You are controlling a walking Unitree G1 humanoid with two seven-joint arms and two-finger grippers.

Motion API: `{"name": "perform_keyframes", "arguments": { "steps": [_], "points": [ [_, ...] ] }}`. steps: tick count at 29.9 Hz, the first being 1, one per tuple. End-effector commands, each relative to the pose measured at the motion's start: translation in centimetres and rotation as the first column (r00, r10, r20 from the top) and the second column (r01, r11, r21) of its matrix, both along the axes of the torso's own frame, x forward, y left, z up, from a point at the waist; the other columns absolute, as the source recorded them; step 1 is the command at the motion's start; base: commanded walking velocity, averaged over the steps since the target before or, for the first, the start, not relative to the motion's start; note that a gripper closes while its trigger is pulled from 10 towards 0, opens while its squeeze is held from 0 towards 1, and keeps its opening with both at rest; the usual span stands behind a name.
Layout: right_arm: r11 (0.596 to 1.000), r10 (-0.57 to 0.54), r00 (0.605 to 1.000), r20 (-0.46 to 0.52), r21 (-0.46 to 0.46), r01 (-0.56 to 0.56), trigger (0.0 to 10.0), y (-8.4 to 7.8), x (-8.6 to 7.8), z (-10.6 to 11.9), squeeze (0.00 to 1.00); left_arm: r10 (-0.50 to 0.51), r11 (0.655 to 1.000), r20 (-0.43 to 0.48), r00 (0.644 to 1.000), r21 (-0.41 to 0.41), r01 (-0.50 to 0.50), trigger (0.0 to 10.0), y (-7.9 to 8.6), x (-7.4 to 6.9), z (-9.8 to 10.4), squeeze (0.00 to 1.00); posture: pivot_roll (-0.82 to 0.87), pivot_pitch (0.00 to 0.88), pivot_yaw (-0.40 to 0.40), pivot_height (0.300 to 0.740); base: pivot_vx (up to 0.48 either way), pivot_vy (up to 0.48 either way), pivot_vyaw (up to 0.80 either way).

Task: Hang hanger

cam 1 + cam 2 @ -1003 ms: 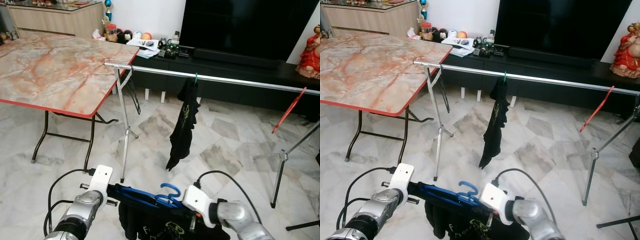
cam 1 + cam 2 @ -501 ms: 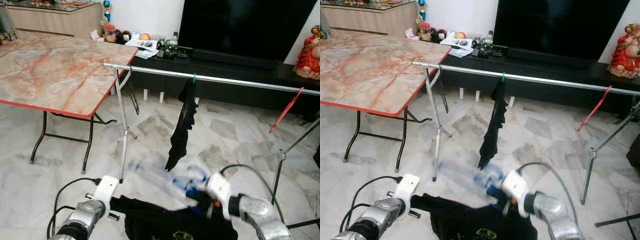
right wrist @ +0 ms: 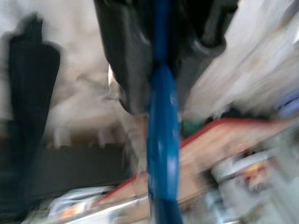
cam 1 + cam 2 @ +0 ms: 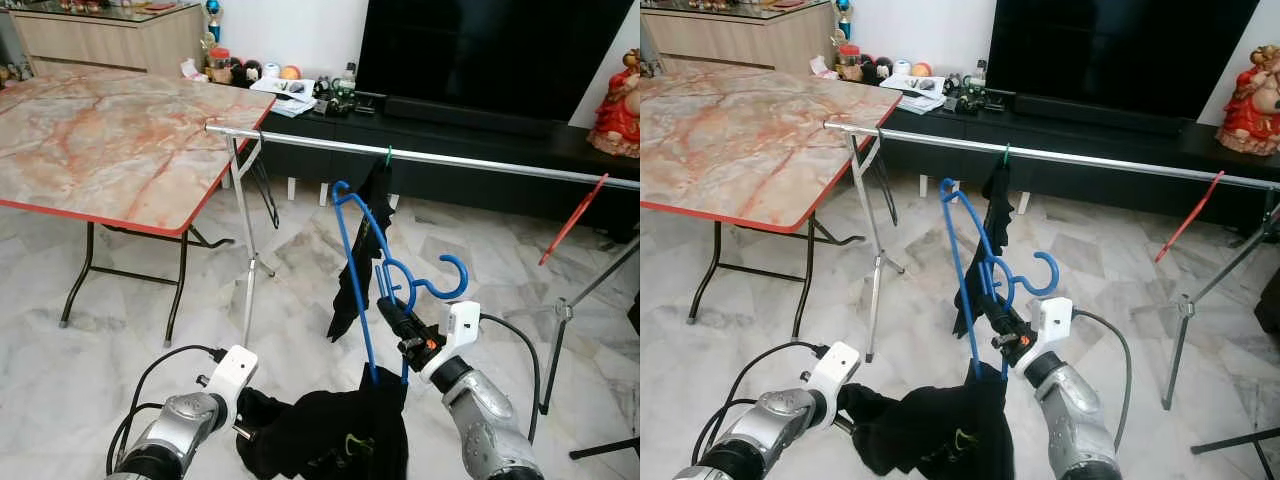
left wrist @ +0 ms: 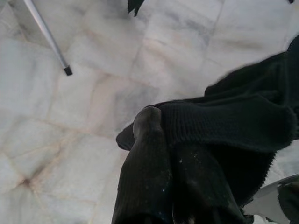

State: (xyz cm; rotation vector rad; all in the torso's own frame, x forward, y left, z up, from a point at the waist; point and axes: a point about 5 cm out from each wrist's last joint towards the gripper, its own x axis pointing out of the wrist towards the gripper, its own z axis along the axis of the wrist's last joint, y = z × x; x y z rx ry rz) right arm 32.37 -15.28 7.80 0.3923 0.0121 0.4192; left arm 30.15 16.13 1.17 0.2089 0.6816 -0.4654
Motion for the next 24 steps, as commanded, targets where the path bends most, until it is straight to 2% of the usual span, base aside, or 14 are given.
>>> {"name": "perform_keyframes", "arguments": {
  "steps": [1,6,7,8,10,13,14,15,17,18,20,22,23,24],
  "points": [
    [0.980,-0.151,0.989,0.004,0.133,0.149,10.0,-1.1,0.6,0.5,0.00,-0.033,0.994,0.020,0.999,-0.106,0.035,0.0,-1.0,0.0,0.6,0.00,0.14,0.000,-0.086,0.740,0.000,0.000,0.00],
    [0.951,-0.152,0.988,-0.037,0.268,0.156,10.0,-1.0,0.4,0.0,0.00,-0.053,0.962,0.065,0.997,-0.264,0.068,0.0,-2.0,0.2,1.9,0.00,0.14,0.000,-0.089,0.740,0.000,0.000,0.00],
    [0.895,-0.113,0.992,-0.061,0.428,0.128,10.0,-1.2,0.3,-0.1,0.00,-0.070,0.913,0.115,0.991,-0.394,0.110,0.0,-2.7,0.3,3.4,0.00,0.15,0.000,-0.089,0.740,0.000,0.000,0.00],
    [0.852,-0.099,0.993,-0.060,0.511,0.116,10.0,-1.4,0.2,0.0,0.00,-0.080,0.892,0.135,0.988,-0.432,0.131,0.0,-2.9,0.3,4.0,0.00,0.15,0.000,-0.089,0.740,0.000,0.000,0.00],
    [0.820,-0.093,0.994,-0.057,0.562,0.109,10.0,-1.5,0.2,0.1,0.00,-0.086,0.880,0.146,0.985,-0.452,0.144,0.0,-3.0,0.3,4.3,0.00,0.15,0.000,-0.089,0.740,0.000,0.000,0.00],
    [0.658,-0.074,0.997,-0.006,0.751,0.053,10.0,-2.8,-0.1,0.6,0.00,-0.087,0.823,0.191,0.978,-0.539,0.179,0.0,-3.3,0.5,5.6,0.00,0.15,0.000,-0.089,0.740,0.000,0.000,0.00],
    [0.774,-0.060,0.998,-0.026,0.630,0.063,10.0,-2.3,-0.1,0.1,0.00,-0.077,0.822,0.193,0.978,-0.543,0.172,0.0,-3.3,0.6,5.7,0.00,0.15,0.000,-0.086,0.740,0.000,0.000,0.00],
    [0.852,-0.049,0.998,-0.032,0.521,0.059,10.0,-2.0,-0.2,-0.2,0.00,-0.070,0.822,0.193,0.979,-0.544,0.166,0.0,-3.2,0.6,5.8,0.00,0.15,0.000,-0.084,0.740,0.000,0.000,0.00],
    [0.986,-0.058,0.997,-0.057,0.150,0.066,10.0,-1.1,-0.3,-1.3,0.00,-0.069,0.824,0.192,0.979,-0.543,0.164,0.0,-3.1,0.6,5.8,0.00,0.15,0.000,-0.081,0.740,0.000,0.000,0.00],
    [0.996,-0.077,0.996,-0.047,-0.051,0.075,10.0,-0.9,-0.4,-1.8,0.00,-0.070,0.821,0.191,0.979,-0.547,0.166,0.0,-3.0,0.5,5.8,0.00,0.14,0.000,-0.081,0.740,0.000,0.000,0.00],
    [0.969,-0.077,0.997,-0.010,-0.238,0.073,10.0,-0.7,-0.6,-2.2,0.00,-0.071,0.816,0.189,0.979,-0.554,0.166,0.0,-3.0,0.4,5.9,0.00,0.14,0.000,-0.081,0.740,0.000,0.000,0.00],
    [0.972,-0.232,0.972,-0.038,-0.048,0.230,10.0,-2.1,0.0,-1.6,0.00,-0.077,0.815,0.189,0.979,-0.554,0.171,0.0,-3.0,0.3,5.9,0.00,0.16,0.000,-0.084,0.740,0.000,0.000,0.00],
    [0.915,-0.375,0.921,-0.105,0.118,0.386,10.0,-3.7,0.3,-1.4,0.00,-0.075,0.813,0.189,0.979,-0.557,0.170,0.0,-3.0,0.3,6.0,0.00,0.15,0.000,-0.086,0.740,0.000,0.000,0.00],
    [0.734,-0.503,0.823,-0.265,0.371,0.569,10.0,-6.0,0.4,-1.7,0.00,-0.072,0.805,0.190,0.979,-0.568,0.169,0.0,-3.1,0.2,6.1,0.00,0.15,0.000,-0.085,0.740,0.000,0.000,0.00]
  ]
}}
